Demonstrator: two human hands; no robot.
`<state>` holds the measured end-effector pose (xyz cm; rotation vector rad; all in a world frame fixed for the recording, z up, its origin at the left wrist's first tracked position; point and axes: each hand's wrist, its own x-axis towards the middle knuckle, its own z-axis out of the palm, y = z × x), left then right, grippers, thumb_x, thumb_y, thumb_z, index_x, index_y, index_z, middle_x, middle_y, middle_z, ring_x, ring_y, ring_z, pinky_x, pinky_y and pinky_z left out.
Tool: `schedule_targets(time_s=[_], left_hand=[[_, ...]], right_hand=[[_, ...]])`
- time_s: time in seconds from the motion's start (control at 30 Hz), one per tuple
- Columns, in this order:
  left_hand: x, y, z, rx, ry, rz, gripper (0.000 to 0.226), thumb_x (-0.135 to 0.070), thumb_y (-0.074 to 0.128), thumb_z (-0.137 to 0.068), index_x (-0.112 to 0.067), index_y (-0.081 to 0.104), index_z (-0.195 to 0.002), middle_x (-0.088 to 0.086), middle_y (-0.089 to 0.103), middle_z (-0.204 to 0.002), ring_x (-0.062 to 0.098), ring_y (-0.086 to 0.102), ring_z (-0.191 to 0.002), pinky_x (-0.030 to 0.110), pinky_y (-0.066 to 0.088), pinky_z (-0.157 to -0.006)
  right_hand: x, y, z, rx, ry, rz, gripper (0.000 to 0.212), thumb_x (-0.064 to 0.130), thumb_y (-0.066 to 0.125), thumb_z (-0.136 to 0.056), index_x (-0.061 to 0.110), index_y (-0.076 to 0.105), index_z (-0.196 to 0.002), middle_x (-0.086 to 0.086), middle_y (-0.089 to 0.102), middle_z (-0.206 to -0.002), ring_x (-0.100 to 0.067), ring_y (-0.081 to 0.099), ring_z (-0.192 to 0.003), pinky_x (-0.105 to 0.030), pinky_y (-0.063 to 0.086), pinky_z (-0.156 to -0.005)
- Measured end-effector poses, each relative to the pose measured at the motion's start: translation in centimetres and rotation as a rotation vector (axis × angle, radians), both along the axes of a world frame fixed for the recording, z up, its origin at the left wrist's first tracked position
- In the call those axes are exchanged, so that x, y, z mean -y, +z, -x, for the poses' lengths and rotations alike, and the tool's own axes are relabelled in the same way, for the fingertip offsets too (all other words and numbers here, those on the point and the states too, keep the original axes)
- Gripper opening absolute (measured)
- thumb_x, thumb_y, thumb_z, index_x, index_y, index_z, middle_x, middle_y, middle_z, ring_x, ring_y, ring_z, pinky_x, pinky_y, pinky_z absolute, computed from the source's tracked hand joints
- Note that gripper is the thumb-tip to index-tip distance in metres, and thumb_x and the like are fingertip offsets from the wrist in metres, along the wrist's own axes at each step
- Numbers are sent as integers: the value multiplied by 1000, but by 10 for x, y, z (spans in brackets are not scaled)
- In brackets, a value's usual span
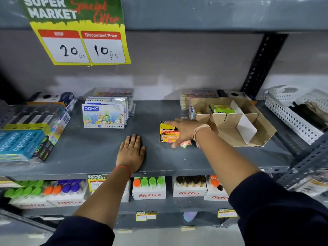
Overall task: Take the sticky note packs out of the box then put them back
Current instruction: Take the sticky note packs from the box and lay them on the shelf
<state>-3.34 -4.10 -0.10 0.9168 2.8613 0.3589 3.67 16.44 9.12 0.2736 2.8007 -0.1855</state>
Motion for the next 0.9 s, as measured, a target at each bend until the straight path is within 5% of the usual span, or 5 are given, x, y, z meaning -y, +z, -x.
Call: schedule_targets(time_s=[0.37,0.47,0.67,0.9], left_hand=[[8,2,7,18,-31,-1,53,-34,23,-99,-14,11,-146,4,6,-159,21,2,-147,35,3,-120],[17,1,12,9,6,-14,53,-33,25,-98,-13,13,-146,5,7,-159,22,1,-147,36,3,-120],[21,2,13,33,2,-55,51,-32,26,-99,-13,17,-145,5,11,-158,22,3,-146,36,5,-119],[25,2,12,14,-13,-50,51,-31,26,-99,-13,16,-145,4,12,-158,21,3,-146,35,6,-120]], right_hand=[[-4,3,10,-4,-27,29,81,48,64,-80,31,19,-146,-5,22,-156,-29,31,-138,-41,35,-108],[-6,3,10,-65,-38,56,70,37,64,-83,26,29,-143,-5,37,-149,-28,41,-131,-39,40,-103],[-11,1,7,-105,-91,165,72,33,79,-69,21,43,-131,-7,50,-133,-28,52,-115,-33,45,-89],[-9,2,9,-176,-93,161,74,30,83,-63,20,48,-127,-8,51,-131,-27,52,-114,-35,45,-91]])
